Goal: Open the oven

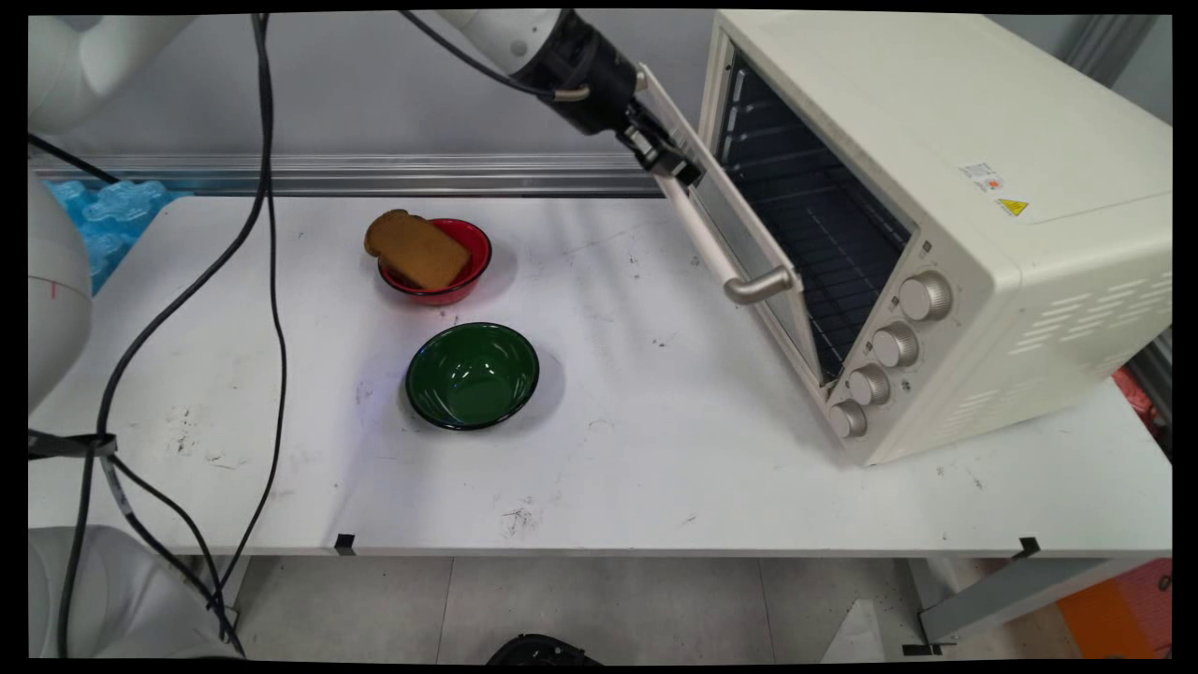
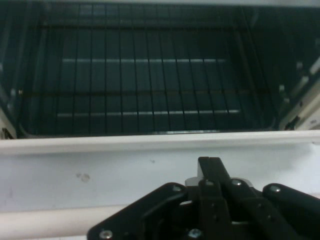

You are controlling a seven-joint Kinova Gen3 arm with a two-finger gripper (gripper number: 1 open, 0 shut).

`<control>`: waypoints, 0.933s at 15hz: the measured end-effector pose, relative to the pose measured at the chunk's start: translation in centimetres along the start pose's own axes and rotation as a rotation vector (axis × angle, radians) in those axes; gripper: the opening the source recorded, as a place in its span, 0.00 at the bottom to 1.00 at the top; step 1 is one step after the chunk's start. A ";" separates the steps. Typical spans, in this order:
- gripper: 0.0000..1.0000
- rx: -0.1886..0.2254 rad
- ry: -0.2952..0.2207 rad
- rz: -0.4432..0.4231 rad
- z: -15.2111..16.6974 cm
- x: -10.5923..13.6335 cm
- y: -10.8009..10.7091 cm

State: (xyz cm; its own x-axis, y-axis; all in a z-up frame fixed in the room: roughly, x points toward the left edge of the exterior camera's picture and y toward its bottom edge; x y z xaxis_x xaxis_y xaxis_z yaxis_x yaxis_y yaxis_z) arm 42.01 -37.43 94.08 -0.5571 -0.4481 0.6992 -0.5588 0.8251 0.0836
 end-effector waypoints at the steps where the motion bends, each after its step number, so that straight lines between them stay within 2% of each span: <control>1: 0.00 -0.001 -0.006 -0.001 -0.1 -0.4 0.0; 7: 0.00 -0.002 -0.033 -0.006 -0.8 -2.5 0.1; 14: 0.00 0.000 -0.046 -0.027 -1.0 -6.4 0.3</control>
State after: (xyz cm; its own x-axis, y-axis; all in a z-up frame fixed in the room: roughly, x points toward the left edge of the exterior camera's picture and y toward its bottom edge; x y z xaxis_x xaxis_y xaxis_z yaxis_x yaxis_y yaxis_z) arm 46.01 -33.99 90.31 -0.5695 -0.4859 0.6631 -0.5744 0.8122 0.1019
